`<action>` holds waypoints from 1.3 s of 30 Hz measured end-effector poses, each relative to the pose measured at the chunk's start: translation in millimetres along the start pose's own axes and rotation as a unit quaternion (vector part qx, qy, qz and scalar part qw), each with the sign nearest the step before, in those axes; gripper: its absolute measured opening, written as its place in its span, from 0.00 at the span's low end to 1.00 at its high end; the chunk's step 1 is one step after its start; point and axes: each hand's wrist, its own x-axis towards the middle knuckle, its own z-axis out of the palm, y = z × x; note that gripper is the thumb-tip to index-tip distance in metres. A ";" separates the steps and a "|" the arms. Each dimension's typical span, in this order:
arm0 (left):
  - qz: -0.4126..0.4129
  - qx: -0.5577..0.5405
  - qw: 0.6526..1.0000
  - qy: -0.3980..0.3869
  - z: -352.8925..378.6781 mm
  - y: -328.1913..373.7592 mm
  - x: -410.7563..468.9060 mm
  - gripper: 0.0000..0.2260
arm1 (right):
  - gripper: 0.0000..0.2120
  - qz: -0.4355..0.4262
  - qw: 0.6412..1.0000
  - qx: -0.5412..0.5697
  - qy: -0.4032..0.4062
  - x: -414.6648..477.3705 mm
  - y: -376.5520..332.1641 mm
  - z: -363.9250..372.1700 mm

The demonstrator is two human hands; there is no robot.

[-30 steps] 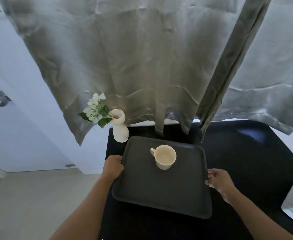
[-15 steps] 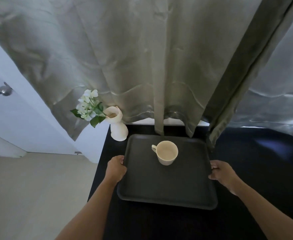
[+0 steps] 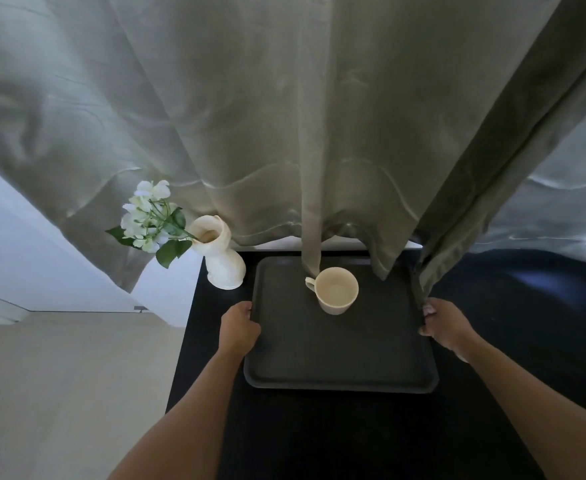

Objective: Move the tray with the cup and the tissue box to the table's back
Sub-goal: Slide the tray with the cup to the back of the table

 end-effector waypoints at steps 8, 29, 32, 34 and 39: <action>0.007 0.001 1.000 0.004 6.7 11.1 16.5 0.11 | 0.15 0.004 1.000 -0.021 0.021 15.5 -18.0 -5.8; 0.008 -0.007 1.000 0.013 17.7 20.8 40.1 0.13 | 0.14 0.007 0.999 -0.022 0.030 31.6 -24.3 -8.7; 0.002 -0.004 1.000 0.014 18.1 24.9 40.1 0.14 | 0.13 0.014 0.999 -0.018 0.028 31.4 -24.2 -9.0; -0.002 -0.006 1.000 0.015 18.4 26.0 39.6 0.14 | 0.16 0.018 0.999 -0.017 0.028 30.0 -24.5 -10.1; -0.012 -0.010 1.000 0.009 18.5 28.0 39.6 0.15 | 0.18 0.024 0.999 -0.016 0.035 27.9 -26.1 -11.1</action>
